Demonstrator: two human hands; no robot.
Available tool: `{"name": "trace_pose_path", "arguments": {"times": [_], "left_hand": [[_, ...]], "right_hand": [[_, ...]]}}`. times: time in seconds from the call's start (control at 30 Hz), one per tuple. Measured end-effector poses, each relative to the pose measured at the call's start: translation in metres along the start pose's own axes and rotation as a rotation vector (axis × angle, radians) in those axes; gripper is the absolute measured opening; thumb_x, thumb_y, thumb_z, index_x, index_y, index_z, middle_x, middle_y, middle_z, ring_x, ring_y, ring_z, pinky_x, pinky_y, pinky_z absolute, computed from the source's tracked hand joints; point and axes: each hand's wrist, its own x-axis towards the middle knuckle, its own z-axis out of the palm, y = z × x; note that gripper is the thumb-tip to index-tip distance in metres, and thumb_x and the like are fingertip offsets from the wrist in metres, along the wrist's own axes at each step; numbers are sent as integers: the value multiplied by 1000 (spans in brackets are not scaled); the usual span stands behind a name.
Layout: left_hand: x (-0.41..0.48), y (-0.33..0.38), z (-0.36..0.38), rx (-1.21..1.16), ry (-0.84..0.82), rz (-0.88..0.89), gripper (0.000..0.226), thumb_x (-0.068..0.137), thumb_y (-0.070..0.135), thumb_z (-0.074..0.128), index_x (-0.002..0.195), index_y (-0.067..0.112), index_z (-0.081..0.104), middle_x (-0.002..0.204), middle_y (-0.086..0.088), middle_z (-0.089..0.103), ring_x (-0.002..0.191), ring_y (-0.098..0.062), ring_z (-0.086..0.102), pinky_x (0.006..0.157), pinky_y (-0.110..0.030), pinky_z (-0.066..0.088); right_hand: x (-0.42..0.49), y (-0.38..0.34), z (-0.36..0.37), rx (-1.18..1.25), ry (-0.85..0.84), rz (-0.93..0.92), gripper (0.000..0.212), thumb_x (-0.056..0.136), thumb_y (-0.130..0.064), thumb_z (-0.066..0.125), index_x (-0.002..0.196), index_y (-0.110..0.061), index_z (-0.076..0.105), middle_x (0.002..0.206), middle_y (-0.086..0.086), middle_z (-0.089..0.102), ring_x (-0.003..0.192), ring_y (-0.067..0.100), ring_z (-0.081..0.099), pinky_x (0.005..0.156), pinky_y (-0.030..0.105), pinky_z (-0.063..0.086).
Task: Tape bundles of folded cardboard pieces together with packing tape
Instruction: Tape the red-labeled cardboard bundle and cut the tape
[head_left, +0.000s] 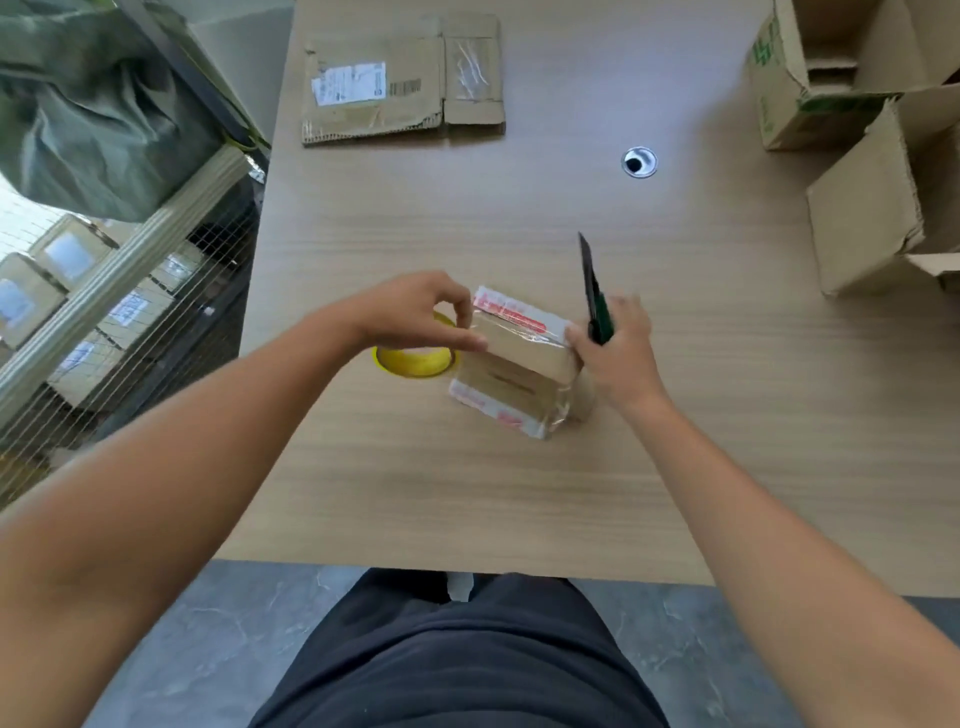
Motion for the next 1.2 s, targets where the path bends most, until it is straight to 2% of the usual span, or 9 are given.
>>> {"name": "trace_pose_path", "arguments": {"times": [0.13,0.27,0.43,0.53,0.63,0.7,0.83,1.03,1.2], "left_hand": [[-29,-2,14,-47,12,-29,28,79,55,78,85,28,70,111,8,61,109,-11,59,102,-32,43],[-39,-4,-3,-2,67,34,15,83,44,77,84,34,67,138,11,54,122,-9,55,101,-26,38],[-14,8,-5,216,-120,37,7,74,44,55,80,41,57,160,16,33,132,-13,49,92,-28,33],[-7,7,10,194,-158,35,3,82,36,61,85,34,60,154,12,42,129,-16,50,88,-26,31],[-19,4,21,110,-109,20,13,74,44,52,83,38,59,139,8,55,113,-15,55,86,-27,35],[-30,8,31,44,-131,7,16,70,46,49,82,41,58,124,6,58,108,-18,56,93,-33,42],[-47,21,60,-157,-136,-33,13,70,39,53,79,42,63,117,6,57,111,-14,56,97,-32,44],[-62,41,75,-529,49,-191,23,67,29,49,75,34,70,118,12,55,106,-8,58,68,-17,52],[-78,63,59,-648,261,-68,29,69,21,46,76,38,69,111,8,55,108,-11,55,76,-28,53]], "right_hand": [[25,-22,-21,-186,-80,-57,25,88,-26,73,81,-10,55,96,6,43,99,29,48,82,32,36],[-9,-47,-45,75,-40,63,38,89,-38,70,75,-12,45,69,-1,44,64,17,42,62,36,36],[-91,-57,-19,236,-232,375,21,87,-36,66,86,-16,63,74,4,68,67,15,61,53,29,49],[-118,-50,6,249,-276,427,14,93,-33,65,85,-22,60,77,-10,65,78,10,61,65,31,47],[-111,-47,19,286,-188,376,16,95,-31,64,80,-33,56,65,-28,60,66,-8,57,66,26,43],[-106,-46,22,314,-138,350,1,94,-31,64,94,-31,62,79,-27,66,74,-8,61,70,27,49],[-84,-42,18,298,-118,283,28,95,-25,64,120,-36,62,114,-12,70,104,6,65,87,26,53],[-59,-45,-6,129,-124,189,8,96,-23,62,101,-30,62,91,-13,64,82,9,63,75,30,46],[-99,-66,-22,343,-180,82,11,88,-21,68,83,-20,58,70,1,55,64,14,55,60,29,46]]}}
